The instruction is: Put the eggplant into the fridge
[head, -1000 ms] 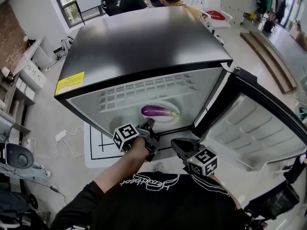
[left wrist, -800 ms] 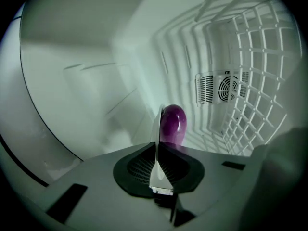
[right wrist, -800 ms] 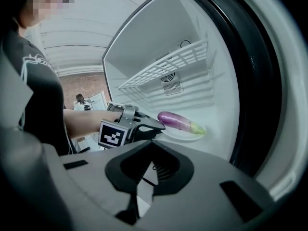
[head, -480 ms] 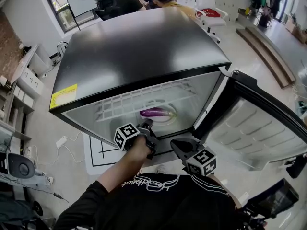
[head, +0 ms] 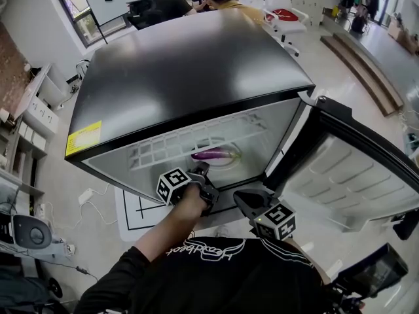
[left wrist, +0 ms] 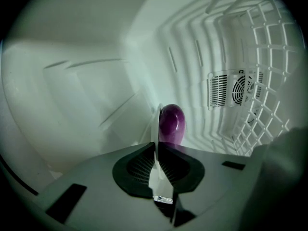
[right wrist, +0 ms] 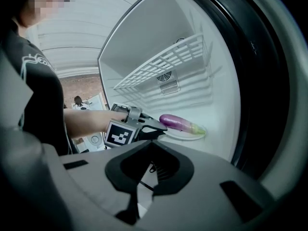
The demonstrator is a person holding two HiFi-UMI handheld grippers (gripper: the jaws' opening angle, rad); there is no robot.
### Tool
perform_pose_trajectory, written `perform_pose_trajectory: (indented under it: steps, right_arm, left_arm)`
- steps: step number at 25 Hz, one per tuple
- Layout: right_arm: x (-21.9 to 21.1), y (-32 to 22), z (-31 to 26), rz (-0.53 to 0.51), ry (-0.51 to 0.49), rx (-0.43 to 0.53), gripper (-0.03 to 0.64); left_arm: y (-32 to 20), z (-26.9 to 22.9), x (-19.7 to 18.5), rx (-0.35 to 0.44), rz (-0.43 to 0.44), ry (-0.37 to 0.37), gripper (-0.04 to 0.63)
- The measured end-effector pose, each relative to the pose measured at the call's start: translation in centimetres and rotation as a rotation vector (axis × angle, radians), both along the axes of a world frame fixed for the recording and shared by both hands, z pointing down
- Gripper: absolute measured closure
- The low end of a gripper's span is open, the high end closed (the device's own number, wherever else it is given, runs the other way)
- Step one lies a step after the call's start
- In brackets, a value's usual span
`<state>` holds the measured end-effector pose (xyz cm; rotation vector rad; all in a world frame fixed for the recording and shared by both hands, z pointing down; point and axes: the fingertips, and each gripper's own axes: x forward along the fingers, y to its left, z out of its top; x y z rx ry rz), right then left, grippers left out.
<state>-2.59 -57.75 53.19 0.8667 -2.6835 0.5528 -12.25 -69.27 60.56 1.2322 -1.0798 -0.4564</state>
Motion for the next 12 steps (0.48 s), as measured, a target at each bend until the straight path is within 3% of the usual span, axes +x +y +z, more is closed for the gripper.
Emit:
perform_pose_trajectory:
  steps: [12]
  right_arm:
    - [0.02, 0.01, 0.38, 0.013, -0.02, -0.027, 0.609]
  left_arm:
    - [-0.54, 0.03, 0.54, 0.009, 0.059, -0.03, 0.567]
